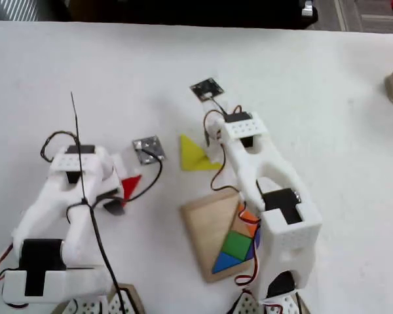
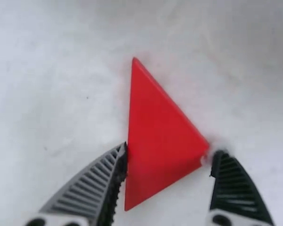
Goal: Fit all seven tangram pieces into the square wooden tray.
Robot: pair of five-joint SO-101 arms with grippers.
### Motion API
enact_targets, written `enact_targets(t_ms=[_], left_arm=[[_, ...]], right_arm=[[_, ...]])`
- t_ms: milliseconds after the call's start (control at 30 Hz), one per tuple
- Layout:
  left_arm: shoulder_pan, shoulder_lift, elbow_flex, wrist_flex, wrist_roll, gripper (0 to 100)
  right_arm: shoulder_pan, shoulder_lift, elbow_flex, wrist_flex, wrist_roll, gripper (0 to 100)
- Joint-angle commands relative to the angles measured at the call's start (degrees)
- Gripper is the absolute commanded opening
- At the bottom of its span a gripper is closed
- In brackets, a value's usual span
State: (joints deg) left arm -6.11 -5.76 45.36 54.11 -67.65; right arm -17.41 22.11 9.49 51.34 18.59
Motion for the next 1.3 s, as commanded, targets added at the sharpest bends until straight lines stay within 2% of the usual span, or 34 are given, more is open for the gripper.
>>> enact_targets(t_ms=[0,433,633,767,933,1100,1267], left_arm=[[-0.31,-0.04,-2.02,0.26,-0.88,25],[1.1,-0.22,-2.02,0.35,0.53,25],[4.7,-0.22,-2.2,-0.09,14.68,25],[8.13,-0.22,-2.46,-0.18,27.43,25],[6.64,-0.13,-2.55,-3.16,40.53,25],[3.82,-0.13,-2.55,-4.31,48.88,25],[3.21,-0.22,-2.46,-5.45,50.99,25]], right_arm=[[0.13,-0.4,-2.64,-1.01,0.88,24.1],[0.13,-0.4,-2.64,-1.01,0.88,24.1],[0.13,-0.4,-2.64,-1.54,0.88,24.1],[0.13,-0.4,-2.64,-1.63,0.88,24.1],[0.13,-0.4,-2.64,-1.63,0.88,24.1],[0.13,-0.4,-2.64,-1.63,0.88,24.1],[0.13,-0.4,-2.64,-1.63,0.88,24.1]])
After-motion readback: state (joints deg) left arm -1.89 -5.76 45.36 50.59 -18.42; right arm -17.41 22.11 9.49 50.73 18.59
